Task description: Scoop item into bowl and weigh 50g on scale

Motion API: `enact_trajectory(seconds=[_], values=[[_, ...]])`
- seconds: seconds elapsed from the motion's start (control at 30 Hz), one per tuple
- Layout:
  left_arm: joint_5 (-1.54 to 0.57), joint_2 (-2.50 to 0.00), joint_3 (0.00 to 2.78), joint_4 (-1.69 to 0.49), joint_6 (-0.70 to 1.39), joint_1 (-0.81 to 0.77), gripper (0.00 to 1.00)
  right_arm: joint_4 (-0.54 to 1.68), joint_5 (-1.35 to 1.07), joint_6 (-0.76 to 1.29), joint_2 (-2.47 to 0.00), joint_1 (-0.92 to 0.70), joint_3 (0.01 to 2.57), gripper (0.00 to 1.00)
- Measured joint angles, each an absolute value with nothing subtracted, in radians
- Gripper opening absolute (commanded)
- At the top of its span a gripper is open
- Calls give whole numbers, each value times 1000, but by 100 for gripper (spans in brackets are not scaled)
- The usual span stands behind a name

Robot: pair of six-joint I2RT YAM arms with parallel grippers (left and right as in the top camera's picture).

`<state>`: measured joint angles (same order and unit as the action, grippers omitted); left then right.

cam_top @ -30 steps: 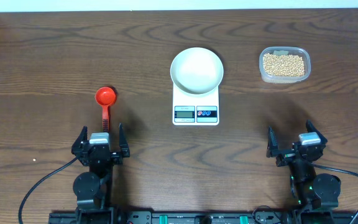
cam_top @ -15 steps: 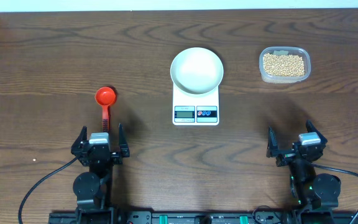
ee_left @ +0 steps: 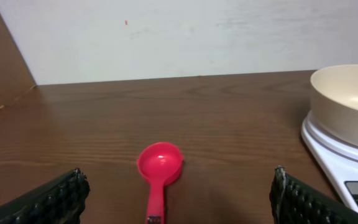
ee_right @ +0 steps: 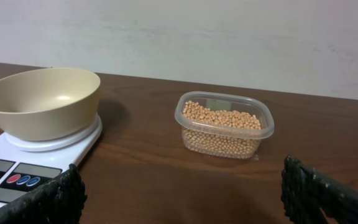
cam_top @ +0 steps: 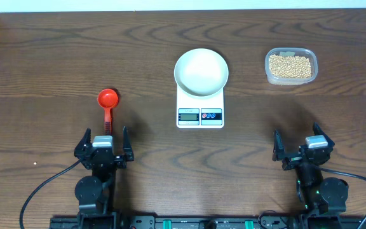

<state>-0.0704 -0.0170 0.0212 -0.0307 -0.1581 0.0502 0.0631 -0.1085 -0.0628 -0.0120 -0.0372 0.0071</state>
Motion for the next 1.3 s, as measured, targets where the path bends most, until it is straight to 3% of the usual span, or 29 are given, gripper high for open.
enact_trajectory(seconds=[0.33, 0.67, 1.07, 1.3], values=[[-232, -100, 109, -65, -154, 50, 95, 63, -108, -63, -12, -37, 7, 99], [-288, -417, 392, -90, -141, 50, 95, 63, -108, -63, -12, -37, 7, 99], [-341, -996, 934, -545, -134, 58, 95, 64, -108, -63, -12, -37, 7, 99], [-378, -1415, 1284, -757, -152, 200, 95, 63, -108, -63, -12, -37, 7, 99]])
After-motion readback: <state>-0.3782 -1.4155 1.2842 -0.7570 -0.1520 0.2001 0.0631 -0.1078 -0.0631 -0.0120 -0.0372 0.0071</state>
